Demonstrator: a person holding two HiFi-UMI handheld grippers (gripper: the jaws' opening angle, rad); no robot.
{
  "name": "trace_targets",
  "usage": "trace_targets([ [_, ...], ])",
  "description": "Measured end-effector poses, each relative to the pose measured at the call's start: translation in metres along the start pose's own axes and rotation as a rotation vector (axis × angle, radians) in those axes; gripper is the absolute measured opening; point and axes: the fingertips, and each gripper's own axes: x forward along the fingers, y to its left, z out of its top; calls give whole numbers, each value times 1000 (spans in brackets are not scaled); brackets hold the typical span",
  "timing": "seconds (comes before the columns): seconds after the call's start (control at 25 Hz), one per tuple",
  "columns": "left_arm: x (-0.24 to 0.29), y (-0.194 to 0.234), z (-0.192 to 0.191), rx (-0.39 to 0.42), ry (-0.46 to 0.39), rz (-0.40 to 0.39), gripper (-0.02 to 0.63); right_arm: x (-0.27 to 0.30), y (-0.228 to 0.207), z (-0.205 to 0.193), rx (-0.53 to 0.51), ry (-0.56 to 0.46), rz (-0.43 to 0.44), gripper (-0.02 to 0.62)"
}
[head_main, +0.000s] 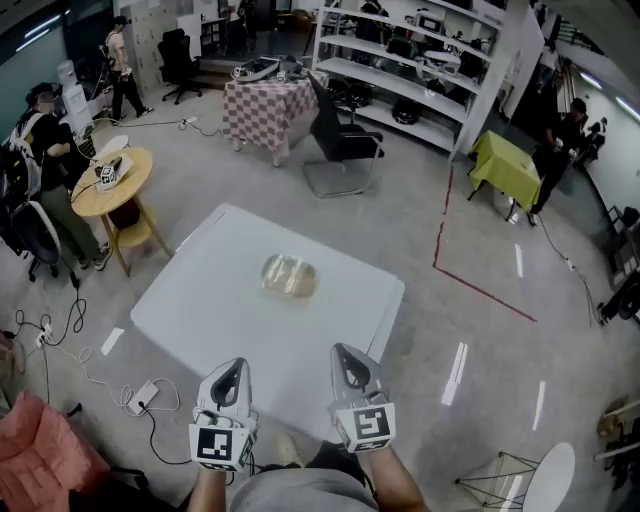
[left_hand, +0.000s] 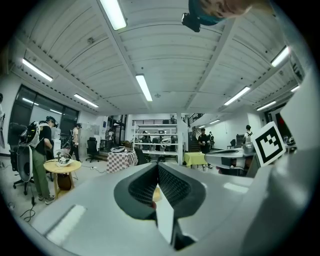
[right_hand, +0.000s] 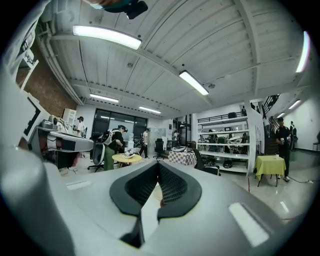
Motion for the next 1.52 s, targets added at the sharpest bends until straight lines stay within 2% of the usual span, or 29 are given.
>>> trace_targets([
  [0.28, 35, 7, -6, -14, 25, 61, 12, 43, -15, -5, -10, 10, 67, 3],
  [0.8, 92, 28, -47, -64, 96, 206, 12, 125, -38, -42, -65, 77, 218, 3],
  [1.4, 130, 63, -97, -108, 178, 338, 12, 195, -27, -93, -148, 158, 363, 4],
  [1.52, 138, 66, -109, -128, 177, 344, 12, 206, -24, -107, -150, 174, 386, 4],
])
